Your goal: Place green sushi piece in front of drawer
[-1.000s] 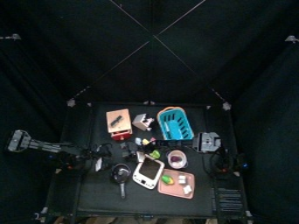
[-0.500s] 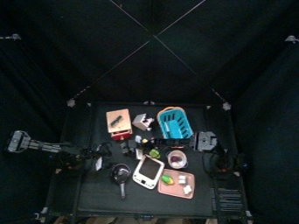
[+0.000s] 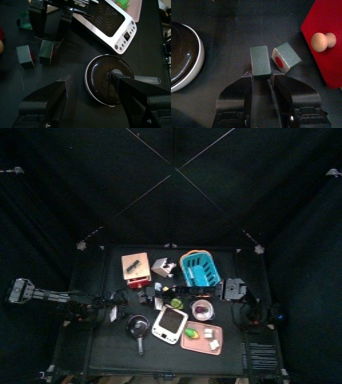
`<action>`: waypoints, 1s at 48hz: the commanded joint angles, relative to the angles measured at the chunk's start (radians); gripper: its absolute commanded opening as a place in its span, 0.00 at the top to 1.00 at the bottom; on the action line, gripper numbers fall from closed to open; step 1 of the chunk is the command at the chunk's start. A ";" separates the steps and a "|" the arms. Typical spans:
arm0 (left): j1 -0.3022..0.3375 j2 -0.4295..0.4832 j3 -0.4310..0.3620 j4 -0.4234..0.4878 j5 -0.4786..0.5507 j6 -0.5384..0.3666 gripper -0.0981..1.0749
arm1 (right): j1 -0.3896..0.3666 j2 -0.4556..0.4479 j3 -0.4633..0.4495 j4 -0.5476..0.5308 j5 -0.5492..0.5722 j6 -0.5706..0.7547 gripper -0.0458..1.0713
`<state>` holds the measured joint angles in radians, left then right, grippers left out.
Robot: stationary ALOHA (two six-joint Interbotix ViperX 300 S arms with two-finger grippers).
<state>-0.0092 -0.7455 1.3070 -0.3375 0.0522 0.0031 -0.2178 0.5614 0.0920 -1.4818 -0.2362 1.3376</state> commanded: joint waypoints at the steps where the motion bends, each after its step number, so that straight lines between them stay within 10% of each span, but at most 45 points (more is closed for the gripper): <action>1: 0.003 0.003 -0.011 0.000 -0.008 0.000 0.09 | -0.005 -0.025 -0.032 0.008 -0.002 0.002 0.35; 48: 0.005 0.002 -0.003 0.000 -0.006 0.000 0.09 | 0.000 -0.035 0.005 0.032 0.074 0.000 0.24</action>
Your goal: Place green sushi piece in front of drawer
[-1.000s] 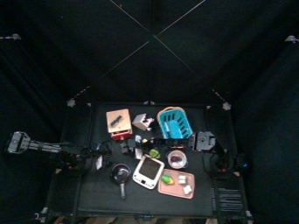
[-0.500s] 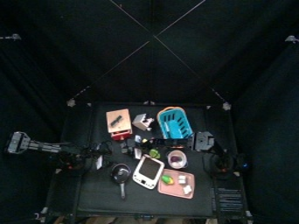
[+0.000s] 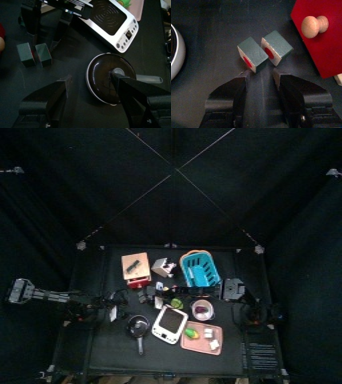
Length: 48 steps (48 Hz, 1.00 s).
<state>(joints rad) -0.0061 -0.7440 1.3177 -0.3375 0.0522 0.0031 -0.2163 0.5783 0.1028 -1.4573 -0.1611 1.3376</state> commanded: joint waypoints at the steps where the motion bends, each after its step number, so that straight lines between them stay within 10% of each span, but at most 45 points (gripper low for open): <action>1: 0.002 0.002 -0.014 0.000 -0.006 -0.002 0.09 | 0.000 -0.054 -0.005 0.009 -0.002 0.000 0.24; 19: 0.002 0.002 -0.012 -0.002 -0.002 -0.002 0.09 | 0.055 -0.160 0.080 0.072 0.037 0.000 0.24; 48: 0.006 0.002 -0.014 -0.002 -0.012 -0.002 0.10 | 0.144 -0.117 -0.038 0.098 0.067 0.000 0.29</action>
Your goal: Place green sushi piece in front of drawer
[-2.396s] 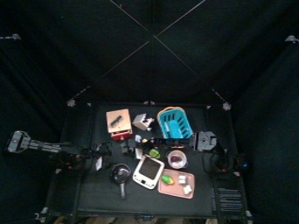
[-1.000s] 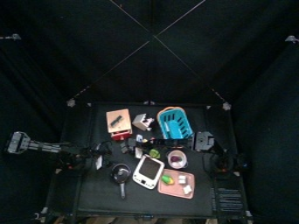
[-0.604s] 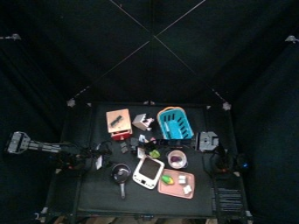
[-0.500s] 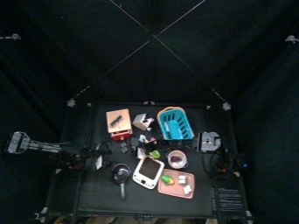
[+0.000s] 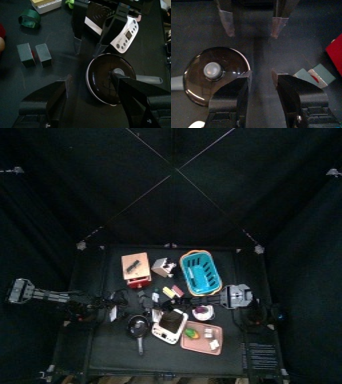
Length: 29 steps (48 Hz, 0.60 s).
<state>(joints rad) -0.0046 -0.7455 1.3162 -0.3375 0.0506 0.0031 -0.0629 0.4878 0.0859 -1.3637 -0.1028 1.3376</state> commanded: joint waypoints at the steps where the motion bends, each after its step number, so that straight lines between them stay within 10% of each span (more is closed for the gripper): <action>1: 0.006 0.006 -0.011 -0.002 -0.011 -0.002 0.10 | -0.009 -0.026 -0.018 0.005 0.014 0.000 0.29; 29: 0.109 0.190 -0.041 -0.044 -0.081 -0.002 0.42 | -0.009 -0.166 0.146 0.094 0.143 -0.002 0.29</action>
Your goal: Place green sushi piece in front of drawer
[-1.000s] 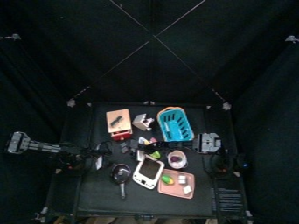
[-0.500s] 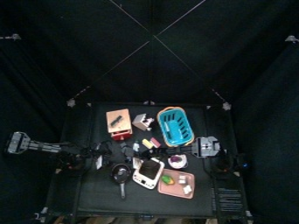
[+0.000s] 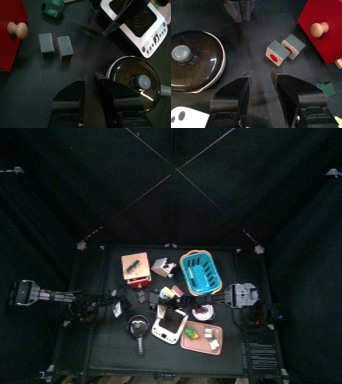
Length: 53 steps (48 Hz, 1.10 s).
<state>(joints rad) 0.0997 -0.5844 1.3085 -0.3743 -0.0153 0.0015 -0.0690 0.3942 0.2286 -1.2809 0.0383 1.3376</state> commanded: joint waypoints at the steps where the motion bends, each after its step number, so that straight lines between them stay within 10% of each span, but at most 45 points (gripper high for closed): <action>1: 0.005 0.038 -0.037 -0.011 -0.017 0.000 0.43 | 0.000 -0.077 0.006 0.011 0.002 -0.002 0.29; 53: 0.095 0.311 -0.123 -0.115 -0.077 0.000 0.44 | 0.037 -0.143 0.135 0.044 0.002 -0.003 0.29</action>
<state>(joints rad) 0.1841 -0.2807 1.2057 -0.4863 -0.0813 0.0015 -0.0322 0.3099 0.3774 -1.2349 0.0414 1.3361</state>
